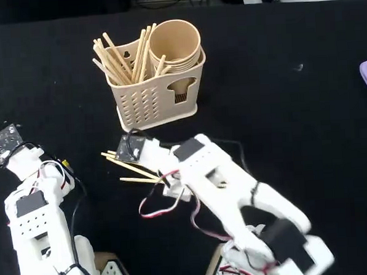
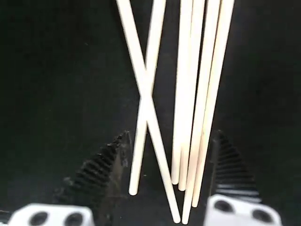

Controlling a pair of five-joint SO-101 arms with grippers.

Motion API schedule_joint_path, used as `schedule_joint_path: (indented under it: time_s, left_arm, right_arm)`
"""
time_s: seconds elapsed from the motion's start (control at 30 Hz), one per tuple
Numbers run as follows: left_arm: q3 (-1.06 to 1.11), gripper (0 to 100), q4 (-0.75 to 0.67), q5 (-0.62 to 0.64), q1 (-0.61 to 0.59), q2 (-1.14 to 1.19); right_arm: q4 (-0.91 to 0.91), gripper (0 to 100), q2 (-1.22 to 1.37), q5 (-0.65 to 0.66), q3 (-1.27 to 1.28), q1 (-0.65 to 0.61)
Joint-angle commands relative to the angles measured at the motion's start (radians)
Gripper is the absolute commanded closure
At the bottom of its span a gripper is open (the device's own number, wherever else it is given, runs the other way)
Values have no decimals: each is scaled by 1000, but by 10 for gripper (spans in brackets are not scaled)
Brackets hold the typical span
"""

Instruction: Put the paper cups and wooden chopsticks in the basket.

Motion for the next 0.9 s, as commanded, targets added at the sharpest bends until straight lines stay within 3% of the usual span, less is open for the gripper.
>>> schedule_joint_path:
  time_s: [0.0, 0.2, 0.37, 0.67, 0.87]
  left_arm:
    - [-24, 819, -17, 8, -13, -18]
    - [-24, 819, -17, 8, -13, -18]
    - [-24, 819, -17, 8, -13, -18]
    - [-24, 819, -17, 8, -13, -18]
    - [-24, 819, -17, 8, -13, -18]
  right_arm:
    - [-15, 724, 127, 69, -124, 92]
    - [-9, 734, 295, 153, -209, 173]
    - [8, 995, 268, 152, -254, 218]
    - [149, 988, -22, 152, -249, 216]
    - [146, 988, -110, 150, -245, 212]
